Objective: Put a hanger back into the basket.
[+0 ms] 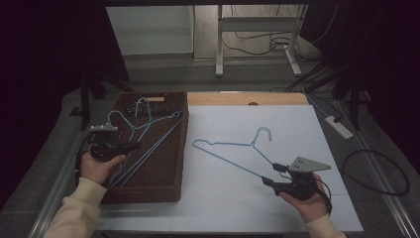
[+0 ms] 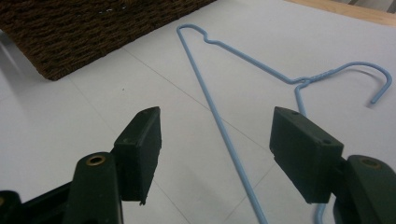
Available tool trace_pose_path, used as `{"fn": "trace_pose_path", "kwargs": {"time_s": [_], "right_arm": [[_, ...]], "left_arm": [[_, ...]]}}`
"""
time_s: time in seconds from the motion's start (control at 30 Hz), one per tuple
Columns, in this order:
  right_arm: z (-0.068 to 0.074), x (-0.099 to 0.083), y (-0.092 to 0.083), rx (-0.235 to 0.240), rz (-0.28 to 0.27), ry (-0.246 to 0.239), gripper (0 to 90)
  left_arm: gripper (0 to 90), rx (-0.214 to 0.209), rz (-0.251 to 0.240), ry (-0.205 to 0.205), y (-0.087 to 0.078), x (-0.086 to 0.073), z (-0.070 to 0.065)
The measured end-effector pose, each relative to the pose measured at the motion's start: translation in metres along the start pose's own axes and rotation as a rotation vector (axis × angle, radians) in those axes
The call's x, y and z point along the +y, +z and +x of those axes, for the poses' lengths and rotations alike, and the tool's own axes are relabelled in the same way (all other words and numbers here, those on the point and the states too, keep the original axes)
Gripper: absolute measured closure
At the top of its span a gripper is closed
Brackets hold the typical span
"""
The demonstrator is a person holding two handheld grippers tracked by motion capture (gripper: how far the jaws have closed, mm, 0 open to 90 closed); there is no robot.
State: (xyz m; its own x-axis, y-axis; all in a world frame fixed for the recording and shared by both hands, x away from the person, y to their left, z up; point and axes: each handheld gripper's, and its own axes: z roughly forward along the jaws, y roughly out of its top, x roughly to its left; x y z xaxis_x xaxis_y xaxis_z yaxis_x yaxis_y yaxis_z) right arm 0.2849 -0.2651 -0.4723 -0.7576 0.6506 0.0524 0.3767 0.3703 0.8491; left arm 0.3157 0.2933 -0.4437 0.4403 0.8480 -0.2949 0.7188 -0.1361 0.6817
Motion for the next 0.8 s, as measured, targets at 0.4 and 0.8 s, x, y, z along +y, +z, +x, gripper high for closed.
{"fn": "trace_pose_path", "kwargs": {"time_s": [0.4, 0.8], "right_arm": [[0.000, 0.000, 0.001, 0.000, 0.009, -0.001, 34.8], [-0.001, -0.001, 0.001, 0.000, 0.013, 0.001, 34.7]], "left_arm": [[85.1, 0.173, 0.135, -0.028, 0.013, -0.001, 0.008], [51.7, 0.162, -0.009, 0.046, -0.007, 0.000, -0.006]]}}
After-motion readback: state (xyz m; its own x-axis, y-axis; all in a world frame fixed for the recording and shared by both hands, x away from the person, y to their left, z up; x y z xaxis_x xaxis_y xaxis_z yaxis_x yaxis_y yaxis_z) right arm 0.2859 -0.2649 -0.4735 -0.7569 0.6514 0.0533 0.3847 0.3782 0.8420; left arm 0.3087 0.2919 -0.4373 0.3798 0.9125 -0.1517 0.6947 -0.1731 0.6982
